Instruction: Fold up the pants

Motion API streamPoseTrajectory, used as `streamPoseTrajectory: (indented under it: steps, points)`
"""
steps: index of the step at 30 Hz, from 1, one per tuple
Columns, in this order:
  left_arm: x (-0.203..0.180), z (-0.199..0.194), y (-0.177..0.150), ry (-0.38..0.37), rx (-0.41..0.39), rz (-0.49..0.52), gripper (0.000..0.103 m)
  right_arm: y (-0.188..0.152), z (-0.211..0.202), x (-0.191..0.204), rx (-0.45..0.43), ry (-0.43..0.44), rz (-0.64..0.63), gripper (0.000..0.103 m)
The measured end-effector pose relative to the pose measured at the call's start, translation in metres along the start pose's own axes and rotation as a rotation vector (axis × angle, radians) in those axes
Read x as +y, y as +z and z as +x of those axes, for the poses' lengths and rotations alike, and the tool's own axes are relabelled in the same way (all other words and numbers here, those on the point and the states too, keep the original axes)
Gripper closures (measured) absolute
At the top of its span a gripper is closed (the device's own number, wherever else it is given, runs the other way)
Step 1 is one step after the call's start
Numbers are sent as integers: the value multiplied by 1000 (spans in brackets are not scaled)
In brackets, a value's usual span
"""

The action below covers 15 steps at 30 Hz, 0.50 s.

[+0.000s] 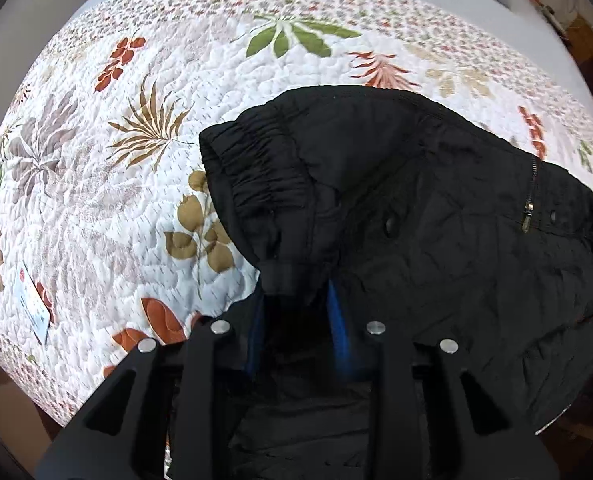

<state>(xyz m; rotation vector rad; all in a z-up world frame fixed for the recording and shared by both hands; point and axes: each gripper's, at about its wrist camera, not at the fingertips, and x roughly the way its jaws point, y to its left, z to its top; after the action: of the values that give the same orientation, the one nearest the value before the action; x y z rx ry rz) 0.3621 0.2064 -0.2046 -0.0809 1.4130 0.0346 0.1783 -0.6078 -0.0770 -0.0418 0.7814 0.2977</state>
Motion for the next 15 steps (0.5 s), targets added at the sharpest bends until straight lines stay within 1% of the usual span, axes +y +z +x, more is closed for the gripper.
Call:
streamPoseTrajectory:
  steps: [1,2,6,7,8,9,10,11,13,14,15]
  points:
    - [1,-4,-6,-14,-13,-3,77,-7,-1,-1,6,-4,10,88]
    - [3,-9,-12,-37,-32,-8,80,-15,-1,-1,12,-11,24,88]
    - [13,-32,-40,-121,-89,-46,86,-50,1,-7,32,-14,110,88]
    - [19,-36,-49,-142,-105,-53,89,-58,2,-8,39,-13,129,88]
    - [21,-39,-55,-154,-111,-60,94,-66,2,-9,42,-14,154,88]
    - [22,-44,-61,-167,-114,-71,94,-72,2,-12,42,-16,174,88]
    - [27,-44,-69,-192,-106,-79,96,-77,3,-13,42,-17,197,88]
    - [30,-44,-73,-200,-95,-81,97,-81,5,-15,44,-14,217,88]
    - [33,-42,-81,-186,-82,-76,97,-88,13,-14,68,-9,242,87]
    - [33,-41,-85,-184,-79,-70,97,-91,18,-12,93,-6,242,81]
    - [33,-40,-88,-188,-82,-67,97,-95,25,-9,127,-22,237,76]
